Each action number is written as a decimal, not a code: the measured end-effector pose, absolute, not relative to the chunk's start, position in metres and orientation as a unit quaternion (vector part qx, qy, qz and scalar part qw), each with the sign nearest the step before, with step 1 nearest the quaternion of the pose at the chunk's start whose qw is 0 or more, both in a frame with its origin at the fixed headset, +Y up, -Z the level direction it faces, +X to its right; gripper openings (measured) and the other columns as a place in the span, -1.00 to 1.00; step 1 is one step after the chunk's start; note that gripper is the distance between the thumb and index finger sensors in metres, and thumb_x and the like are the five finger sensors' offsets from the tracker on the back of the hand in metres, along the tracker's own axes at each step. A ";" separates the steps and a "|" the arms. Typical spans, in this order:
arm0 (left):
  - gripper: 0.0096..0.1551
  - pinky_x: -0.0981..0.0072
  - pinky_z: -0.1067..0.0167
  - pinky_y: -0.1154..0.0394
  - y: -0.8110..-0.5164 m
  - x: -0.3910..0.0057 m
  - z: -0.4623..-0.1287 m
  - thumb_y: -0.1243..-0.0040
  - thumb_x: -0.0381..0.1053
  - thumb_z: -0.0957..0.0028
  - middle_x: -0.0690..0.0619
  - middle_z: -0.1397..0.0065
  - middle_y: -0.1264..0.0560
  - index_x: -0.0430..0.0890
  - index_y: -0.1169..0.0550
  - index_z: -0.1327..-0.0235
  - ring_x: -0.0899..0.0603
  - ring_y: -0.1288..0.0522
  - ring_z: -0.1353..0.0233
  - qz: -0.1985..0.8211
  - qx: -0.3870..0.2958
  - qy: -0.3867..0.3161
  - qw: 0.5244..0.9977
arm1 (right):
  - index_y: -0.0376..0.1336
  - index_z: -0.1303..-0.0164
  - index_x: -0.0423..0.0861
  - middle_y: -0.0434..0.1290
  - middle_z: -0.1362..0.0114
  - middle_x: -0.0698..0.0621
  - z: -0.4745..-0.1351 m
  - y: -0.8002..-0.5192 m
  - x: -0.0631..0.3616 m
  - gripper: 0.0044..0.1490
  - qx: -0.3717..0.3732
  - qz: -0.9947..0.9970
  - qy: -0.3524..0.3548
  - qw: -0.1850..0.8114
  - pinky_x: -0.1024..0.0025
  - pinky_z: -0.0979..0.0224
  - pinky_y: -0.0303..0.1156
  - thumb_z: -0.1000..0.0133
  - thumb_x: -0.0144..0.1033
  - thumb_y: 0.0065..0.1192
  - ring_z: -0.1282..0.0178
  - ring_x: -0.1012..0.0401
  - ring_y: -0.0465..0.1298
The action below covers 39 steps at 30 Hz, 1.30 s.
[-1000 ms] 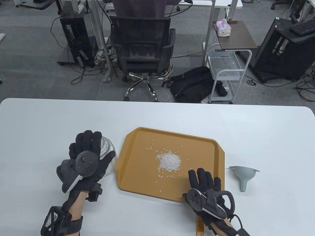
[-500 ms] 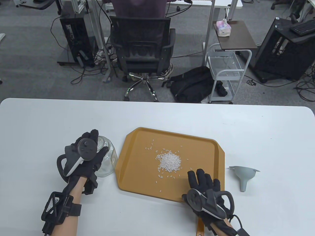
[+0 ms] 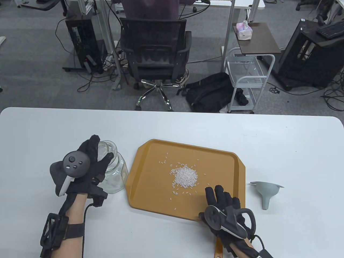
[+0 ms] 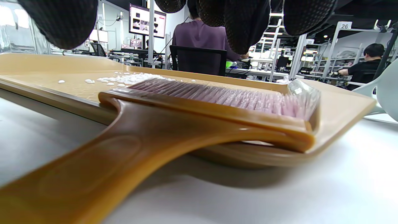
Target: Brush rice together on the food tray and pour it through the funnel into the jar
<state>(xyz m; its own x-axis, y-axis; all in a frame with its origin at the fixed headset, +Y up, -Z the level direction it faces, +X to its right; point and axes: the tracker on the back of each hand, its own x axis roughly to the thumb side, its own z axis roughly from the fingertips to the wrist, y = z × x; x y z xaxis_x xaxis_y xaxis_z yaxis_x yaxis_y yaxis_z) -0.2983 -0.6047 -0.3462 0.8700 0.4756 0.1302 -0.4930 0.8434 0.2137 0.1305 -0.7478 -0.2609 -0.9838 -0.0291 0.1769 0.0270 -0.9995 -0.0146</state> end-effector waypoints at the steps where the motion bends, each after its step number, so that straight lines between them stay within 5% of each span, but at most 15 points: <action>1: 0.00 -0.31 -0.47 -0.22 -0.597 -0.297 -0.340 -0.27 0.38 0.03 -0.20 -0.60 -0.27 -0.03 -0.21 -0.58 -0.34 -0.32 -0.54 0.249 0.126 -0.052 0.959 | -0.24 -0.69 -0.09 -0.09 -0.69 -0.32 -0.261 -0.748 0.131 0.20 -0.089 -0.996 0.006 0.014 -0.38 -0.49 0.14 -0.06 0.32 0.11 -0.58 -0.22 0.22; 6: -0.02 -0.23 -0.33 -0.40 -0.594 -0.284 -0.305 -0.16 0.52 0.07 -0.18 -0.45 -0.49 -0.04 -0.36 -0.49 -0.27 -0.54 -0.33 0.231 0.154 -0.111 0.954 | -0.24 -0.69 -0.10 -0.08 -0.69 -0.33 -0.260 -0.745 0.131 0.20 -0.088 -0.996 0.010 0.010 -0.37 -0.49 0.15 -0.06 0.32 0.11 -0.57 -0.22 0.23; 15: -0.03 -0.16 -0.17 -0.50 -0.681 -0.259 -0.288 -0.18 0.57 0.11 -0.15 -0.33 -0.62 -0.06 -0.49 -0.39 -0.20 -0.63 -0.12 0.158 -0.032 -0.167 0.973 | -0.24 -0.69 -0.10 -0.08 -0.68 -0.33 -0.258 -0.744 0.130 0.20 -0.092 -0.996 0.011 0.006 -0.36 -0.48 0.17 -0.06 0.32 0.11 -0.56 -0.22 0.25; 22: 0.00 -0.19 -0.26 -0.46 -0.726 -0.260 -0.299 -0.26 0.49 0.11 -0.17 -0.45 -0.53 -0.10 -0.41 -0.46 -0.23 -0.59 -0.22 0.059 -0.113 -0.118 0.985 | -0.23 -0.69 -0.10 -0.07 -0.68 -0.33 -0.258 -0.745 0.130 0.20 -0.093 -0.996 0.009 0.005 -0.35 -0.48 0.19 -0.06 0.32 0.11 -0.54 -0.22 0.27; 28: 0.03 -0.21 -0.37 -0.42 -0.734 -0.256 -0.297 -0.35 0.43 0.12 -0.14 -0.55 -0.43 -0.06 -0.32 -0.52 -0.24 -0.55 -0.35 -0.046 -0.120 -0.114 0.985 | -0.23 -0.69 -0.10 -0.07 -0.68 -0.34 -0.259 -0.747 0.130 0.19 -0.092 -0.996 0.000 0.006 -0.34 -0.47 0.20 -0.06 0.32 0.11 -0.54 -0.22 0.27; 39: 0.10 -0.26 -0.42 -0.35 -0.734 -0.258 -0.297 -0.35 0.44 0.13 -0.11 -0.65 -0.31 -0.03 -0.23 -0.59 -0.26 -0.47 -0.48 -0.051 -0.161 -0.095 0.981 | -0.23 -0.69 -0.11 -0.07 -0.68 -0.34 -0.259 -0.747 0.129 0.19 -0.092 -0.996 -0.004 0.008 -0.34 -0.47 0.20 -0.06 0.32 0.10 -0.54 -0.22 0.27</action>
<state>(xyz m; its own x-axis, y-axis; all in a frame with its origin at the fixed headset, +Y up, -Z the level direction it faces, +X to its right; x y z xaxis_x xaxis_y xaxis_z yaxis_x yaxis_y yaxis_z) -0.2580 -0.7340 -0.2967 0.9769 -0.0699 0.2022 0.1307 0.9433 -0.3053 0.1292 -0.7472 -0.2585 -0.9828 -0.0148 0.1841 0.0161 -0.9999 0.0056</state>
